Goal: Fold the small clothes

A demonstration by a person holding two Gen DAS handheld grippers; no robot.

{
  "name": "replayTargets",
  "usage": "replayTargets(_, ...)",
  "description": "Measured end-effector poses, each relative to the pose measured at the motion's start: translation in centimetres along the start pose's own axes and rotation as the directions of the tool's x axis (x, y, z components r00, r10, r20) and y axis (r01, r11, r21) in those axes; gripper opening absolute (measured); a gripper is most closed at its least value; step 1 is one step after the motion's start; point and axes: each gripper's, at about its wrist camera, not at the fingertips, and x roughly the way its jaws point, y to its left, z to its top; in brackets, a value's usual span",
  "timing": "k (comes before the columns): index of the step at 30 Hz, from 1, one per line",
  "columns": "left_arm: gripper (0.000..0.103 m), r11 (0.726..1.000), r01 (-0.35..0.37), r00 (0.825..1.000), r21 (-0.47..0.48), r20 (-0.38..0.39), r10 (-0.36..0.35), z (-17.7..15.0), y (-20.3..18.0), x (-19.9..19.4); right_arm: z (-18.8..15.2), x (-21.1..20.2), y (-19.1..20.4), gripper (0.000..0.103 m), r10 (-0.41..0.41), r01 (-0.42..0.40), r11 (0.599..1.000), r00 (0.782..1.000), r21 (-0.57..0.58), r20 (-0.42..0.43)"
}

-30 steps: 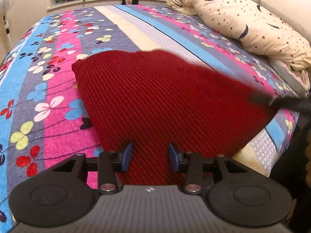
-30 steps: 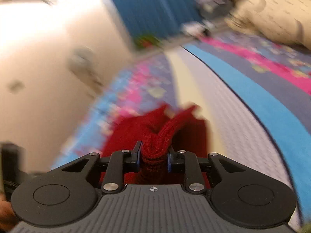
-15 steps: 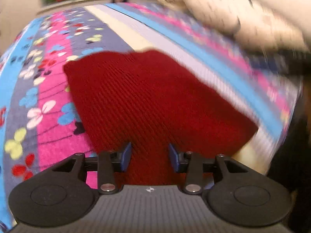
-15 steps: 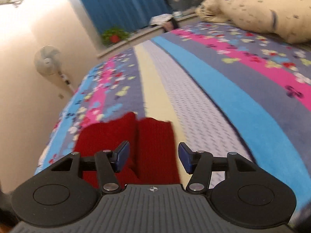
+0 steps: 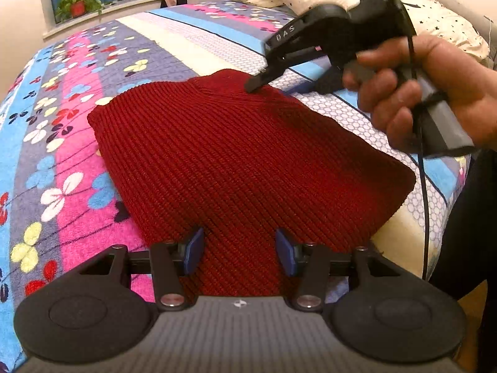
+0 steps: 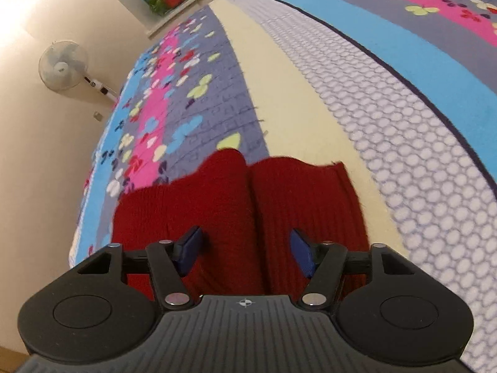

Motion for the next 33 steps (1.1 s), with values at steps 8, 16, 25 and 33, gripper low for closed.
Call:
replayTargets(8, 0.055, 0.999, 0.033, 0.999, 0.002, 0.039, -0.033, 0.4, -0.4, -0.6, -0.3, -2.8, 1.8, 0.013, -0.086, 0.141, 0.962, 0.970, -0.236, 0.228)
replayTargets(16, 0.056, 1.000, 0.019, 1.000, -0.006, 0.008, -0.019, 0.0, 0.0, -0.1, -0.7, -3.8, -3.1, 0.005, -0.201, 0.212, 0.973, 0.972, -0.095, 0.118)
replayTargets(25, 0.056, 0.997, 0.016, 0.998, -0.070, 0.065, -0.012, 0.6, 0.8, -1.5, -7.0, -5.0, 0.8, 0.029, -0.131, 0.076, 0.840, 0.989, -0.536, -0.065)
replayTargets(33, 0.052, 1.000, 0.018, 0.998, -0.011, -0.065, -0.019, -0.8, 0.4, 0.5, -8.9, -4.4, -1.0, 0.033, -0.145, 0.061, 0.848, 0.982, -0.527, -0.121)
